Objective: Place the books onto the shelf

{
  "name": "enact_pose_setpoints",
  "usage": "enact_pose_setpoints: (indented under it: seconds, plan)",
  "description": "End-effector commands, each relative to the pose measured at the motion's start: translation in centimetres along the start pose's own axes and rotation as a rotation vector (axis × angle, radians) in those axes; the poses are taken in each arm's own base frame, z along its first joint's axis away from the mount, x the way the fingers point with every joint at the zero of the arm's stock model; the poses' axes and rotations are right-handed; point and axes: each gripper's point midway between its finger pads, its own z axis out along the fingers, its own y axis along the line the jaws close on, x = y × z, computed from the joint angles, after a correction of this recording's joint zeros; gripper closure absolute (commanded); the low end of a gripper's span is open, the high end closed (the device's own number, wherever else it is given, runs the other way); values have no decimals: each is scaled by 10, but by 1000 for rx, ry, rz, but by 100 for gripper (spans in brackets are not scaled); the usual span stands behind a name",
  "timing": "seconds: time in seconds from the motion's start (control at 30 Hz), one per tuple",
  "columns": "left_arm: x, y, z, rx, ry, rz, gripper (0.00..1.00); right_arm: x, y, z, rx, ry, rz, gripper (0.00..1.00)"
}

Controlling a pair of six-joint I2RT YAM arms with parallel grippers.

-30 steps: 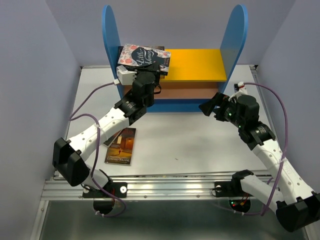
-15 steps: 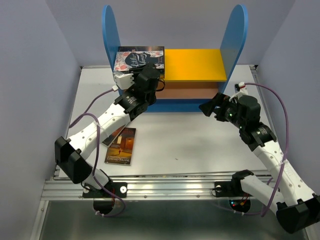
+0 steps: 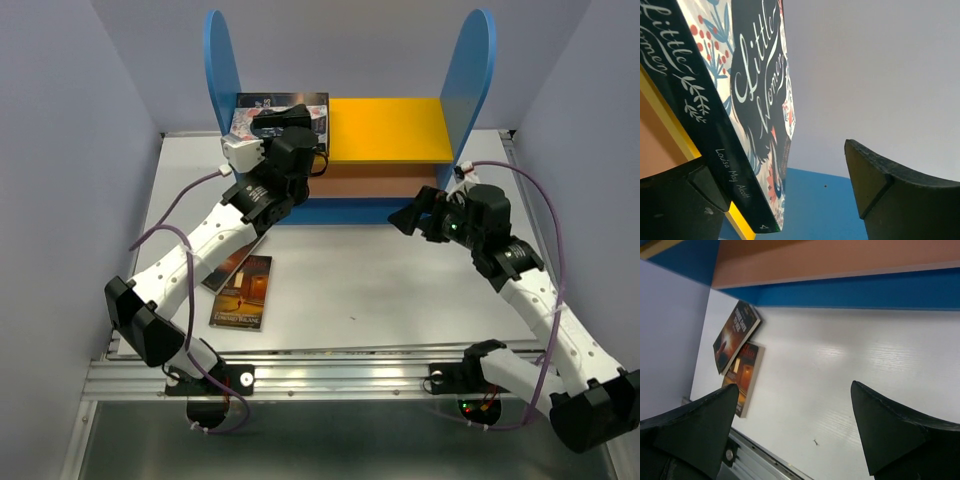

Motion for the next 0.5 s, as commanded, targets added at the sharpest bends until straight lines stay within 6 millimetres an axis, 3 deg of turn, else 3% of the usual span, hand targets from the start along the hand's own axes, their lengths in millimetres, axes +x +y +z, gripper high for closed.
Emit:
enact_pose_setpoints:
  seconds: [0.0,0.2,0.33,0.47]
  plan:
    - [-9,-28,-9,44,-14,4,2,-17,45,0,-201,29,-116,0]
    - [-1,-24,-4,29,36,106,1,-37,94,4,-381,-35,-248,0]
    - [1,-20,5,15,60,153,1,-41,119,27,-398,-28,-330,2]
    - [1,-15,8,11,67,177,1,-64,137,44,-410,-79,-385,8]
